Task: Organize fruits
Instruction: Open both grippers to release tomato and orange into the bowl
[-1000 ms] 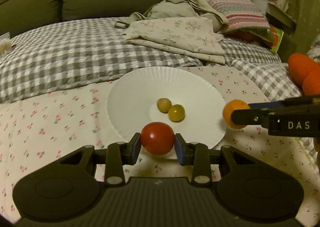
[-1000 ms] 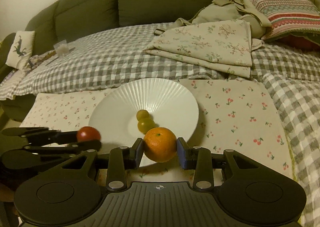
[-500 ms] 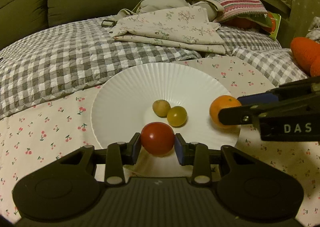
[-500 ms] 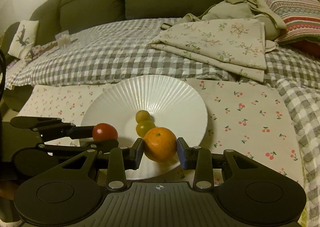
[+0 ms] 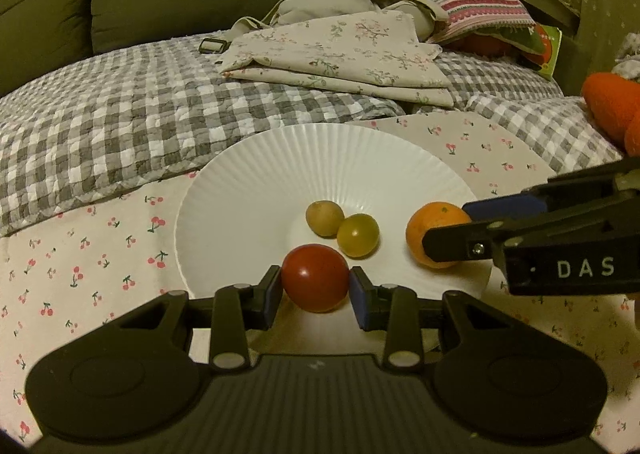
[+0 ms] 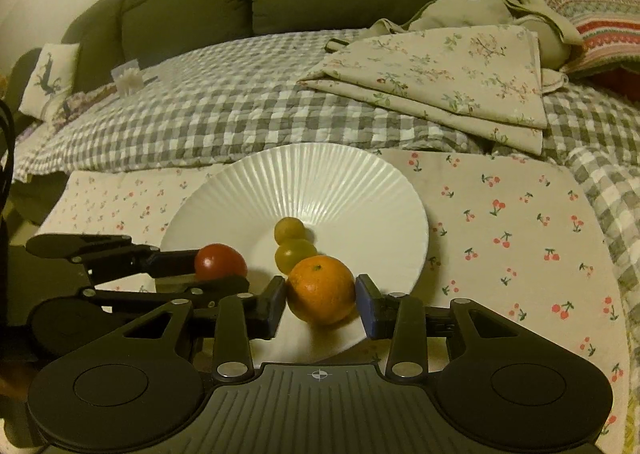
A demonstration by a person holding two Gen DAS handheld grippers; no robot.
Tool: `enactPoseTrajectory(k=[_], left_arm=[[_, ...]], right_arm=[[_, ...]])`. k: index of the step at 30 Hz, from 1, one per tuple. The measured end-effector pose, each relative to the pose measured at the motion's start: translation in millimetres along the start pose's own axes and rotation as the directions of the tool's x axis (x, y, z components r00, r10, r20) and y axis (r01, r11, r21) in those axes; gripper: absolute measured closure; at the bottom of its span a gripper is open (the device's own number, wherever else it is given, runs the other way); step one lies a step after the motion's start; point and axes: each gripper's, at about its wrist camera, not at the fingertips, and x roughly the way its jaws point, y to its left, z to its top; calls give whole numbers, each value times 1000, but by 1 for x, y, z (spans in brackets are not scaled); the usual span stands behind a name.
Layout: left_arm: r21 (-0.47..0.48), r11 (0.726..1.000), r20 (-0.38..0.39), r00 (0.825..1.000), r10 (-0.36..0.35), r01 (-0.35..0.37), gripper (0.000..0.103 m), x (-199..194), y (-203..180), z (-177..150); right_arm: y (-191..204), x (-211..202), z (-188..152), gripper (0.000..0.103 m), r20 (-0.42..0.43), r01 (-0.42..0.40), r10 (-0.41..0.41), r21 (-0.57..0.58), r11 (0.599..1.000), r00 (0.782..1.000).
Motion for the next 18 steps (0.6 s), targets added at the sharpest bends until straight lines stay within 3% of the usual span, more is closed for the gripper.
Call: enactPoseTrajectory(k=[2,6,18], left_arm=[[-1,1000,7,1000,0,0,65,-3,1,0],[-20,1000,22,1000,8,-7,50,-12,3,0],[-108,994,24,999,38,-35,47,-55,27,-9]], right_arm=[[-1,-4,2,56,11,-10,10,20,1000,1000],[-1,-12,6,53,36,-20,19,41,999,999],[8,-36,14,47,77,-17,12,63,998,997]])
